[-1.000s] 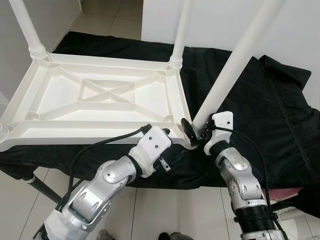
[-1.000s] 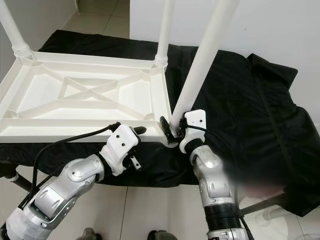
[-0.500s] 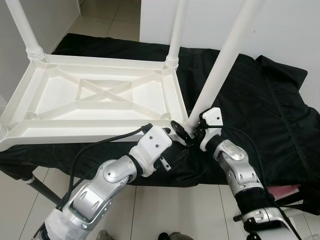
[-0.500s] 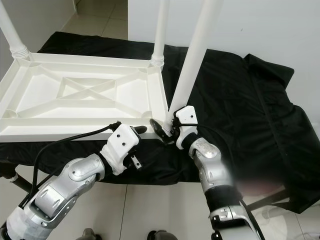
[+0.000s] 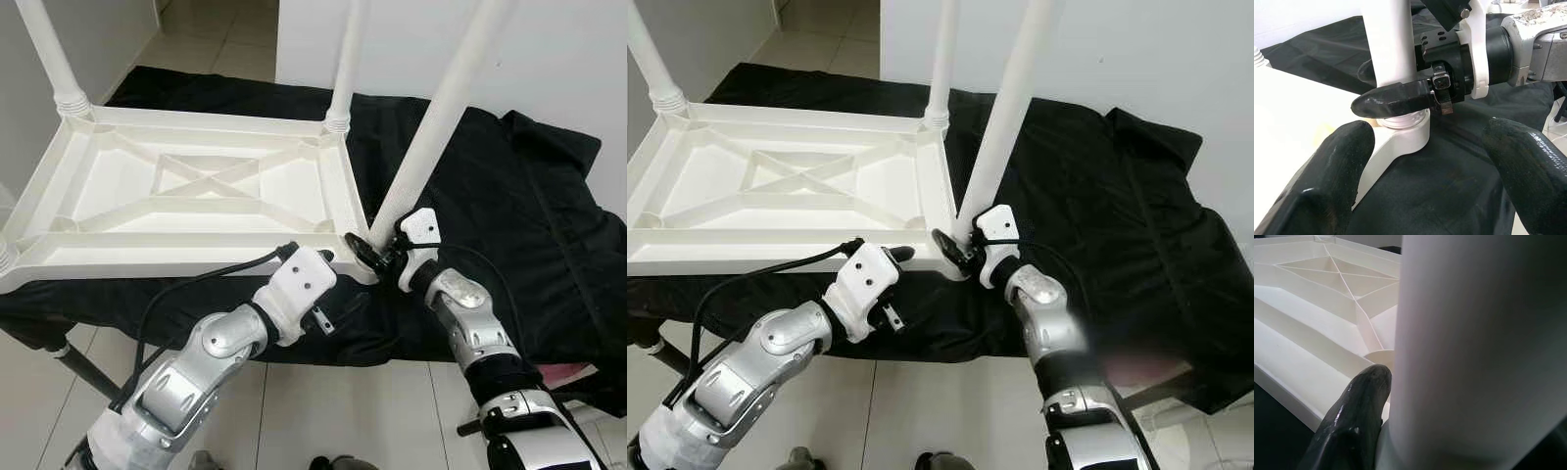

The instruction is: Building children table

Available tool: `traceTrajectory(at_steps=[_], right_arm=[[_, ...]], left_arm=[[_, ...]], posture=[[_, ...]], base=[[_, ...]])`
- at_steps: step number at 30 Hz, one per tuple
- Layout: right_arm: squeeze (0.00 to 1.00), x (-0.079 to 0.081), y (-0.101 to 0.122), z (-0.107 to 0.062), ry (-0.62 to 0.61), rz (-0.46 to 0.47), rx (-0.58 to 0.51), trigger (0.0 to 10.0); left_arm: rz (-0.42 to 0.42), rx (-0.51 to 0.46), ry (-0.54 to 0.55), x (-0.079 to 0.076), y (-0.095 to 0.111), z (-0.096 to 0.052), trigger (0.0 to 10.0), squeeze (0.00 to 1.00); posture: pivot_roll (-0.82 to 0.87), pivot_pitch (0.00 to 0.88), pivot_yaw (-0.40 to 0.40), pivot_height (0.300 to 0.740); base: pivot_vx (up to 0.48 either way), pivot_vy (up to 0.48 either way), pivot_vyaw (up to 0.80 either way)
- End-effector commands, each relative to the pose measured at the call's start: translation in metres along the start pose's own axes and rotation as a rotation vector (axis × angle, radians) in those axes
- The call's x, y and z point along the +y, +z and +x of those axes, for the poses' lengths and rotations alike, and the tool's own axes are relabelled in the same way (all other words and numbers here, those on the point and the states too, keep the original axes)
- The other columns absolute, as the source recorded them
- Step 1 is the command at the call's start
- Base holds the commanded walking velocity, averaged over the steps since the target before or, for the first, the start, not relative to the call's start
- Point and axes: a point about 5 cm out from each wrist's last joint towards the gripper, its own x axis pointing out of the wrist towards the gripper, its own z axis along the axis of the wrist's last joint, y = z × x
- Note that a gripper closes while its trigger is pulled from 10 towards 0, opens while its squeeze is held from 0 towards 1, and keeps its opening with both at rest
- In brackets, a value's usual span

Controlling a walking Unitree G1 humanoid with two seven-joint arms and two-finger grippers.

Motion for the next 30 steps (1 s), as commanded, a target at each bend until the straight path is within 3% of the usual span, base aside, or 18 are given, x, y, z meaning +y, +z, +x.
traceTrajectory(at_steps=[1,14,19,23,30], right_arm=[[0.00,0.004,-0.020,-0.008,-0.010,0.024,0.087,10.0],[0.00,0.004,-0.024,-0.010,-0.171,0.077,0.111,10.0],[0.00,0.011,-0.020,-0.012,-0.357,0.137,0.116,10.0],[0.00,0.015,-0.018,-0.013,-0.427,0.151,0.114,10.0],[0.00,0.032,-0.013,-0.026,-0.734,0.199,0.100,10.0]], left_arm=[[-0.002,0.006,-0.091,-0.008,-0.002,0.000,10.0,0.00],[0.006,0.019,-0.077,-0.005,-0.006,0.000,10.0,0.00],[0.017,0.036,-0.034,0.002,-0.009,0.000,10.0,0.00],[0.018,0.038,-0.031,0.003,-0.010,0.000,10.0,0.00],[0.019,0.044,-0.025,0.003,-0.011,-0.001,10.0,0.00]], posture=[[0.08,0.085,-0.104,0.740],[0.07,0.085,-0.106,0.740],[0.06,0.087,-0.109,0.740],[0.06,0.089,-0.109,0.740],[0.07,0.095,-0.114,0.740]], base=[[0.000,0.000,0.00],[0.000,0.000,0.00],[0.000,0.000,0.00],[0.000,0.000,0.00],[0.000,0.000,0.00]])
